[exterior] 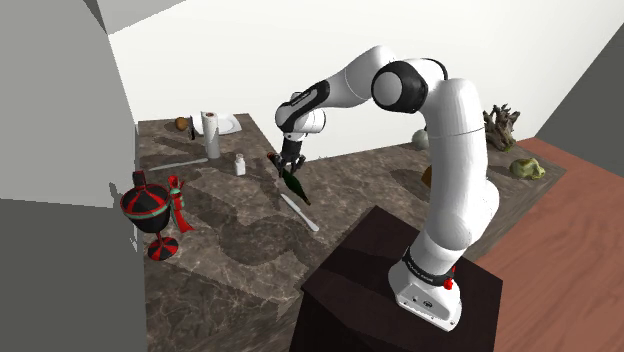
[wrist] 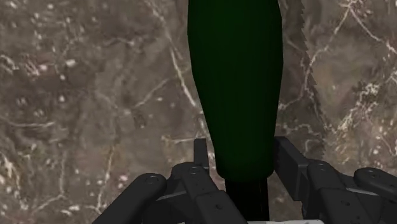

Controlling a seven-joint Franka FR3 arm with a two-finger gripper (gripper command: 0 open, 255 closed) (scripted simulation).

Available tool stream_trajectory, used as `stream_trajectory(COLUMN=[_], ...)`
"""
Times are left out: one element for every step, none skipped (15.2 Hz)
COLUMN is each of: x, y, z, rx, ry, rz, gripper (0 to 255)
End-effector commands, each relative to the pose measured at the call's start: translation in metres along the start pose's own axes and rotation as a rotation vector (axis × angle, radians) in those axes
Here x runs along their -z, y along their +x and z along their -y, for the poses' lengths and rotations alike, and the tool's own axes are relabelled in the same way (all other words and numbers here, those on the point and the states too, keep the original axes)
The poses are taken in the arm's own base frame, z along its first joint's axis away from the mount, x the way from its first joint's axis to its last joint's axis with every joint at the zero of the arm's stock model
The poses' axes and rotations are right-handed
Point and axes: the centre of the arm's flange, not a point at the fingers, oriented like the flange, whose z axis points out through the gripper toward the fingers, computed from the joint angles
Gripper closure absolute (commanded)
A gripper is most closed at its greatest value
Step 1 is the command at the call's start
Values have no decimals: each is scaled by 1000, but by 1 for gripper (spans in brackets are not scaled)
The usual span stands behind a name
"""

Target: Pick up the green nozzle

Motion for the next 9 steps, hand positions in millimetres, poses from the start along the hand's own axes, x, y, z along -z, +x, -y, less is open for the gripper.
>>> stream_trajectory(x=[10, 15, 21, 26, 31, 36, 41, 42, 42], y=[-2, -3, -4, -5, -6, -7, -8, -8, -8], z=[2, 3, 4, 5, 6, 6, 7, 7, 7], rx=[0, 0, 0, 0, 0, 0, 0, 0, 0], ry=[0, 0, 0, 0, 0, 0, 0, 0, 0], rz=[0, 0, 0, 0, 0, 0, 0, 0, 0], gripper=[255, 255, 255, 255, 255, 255, 255, 255, 255])
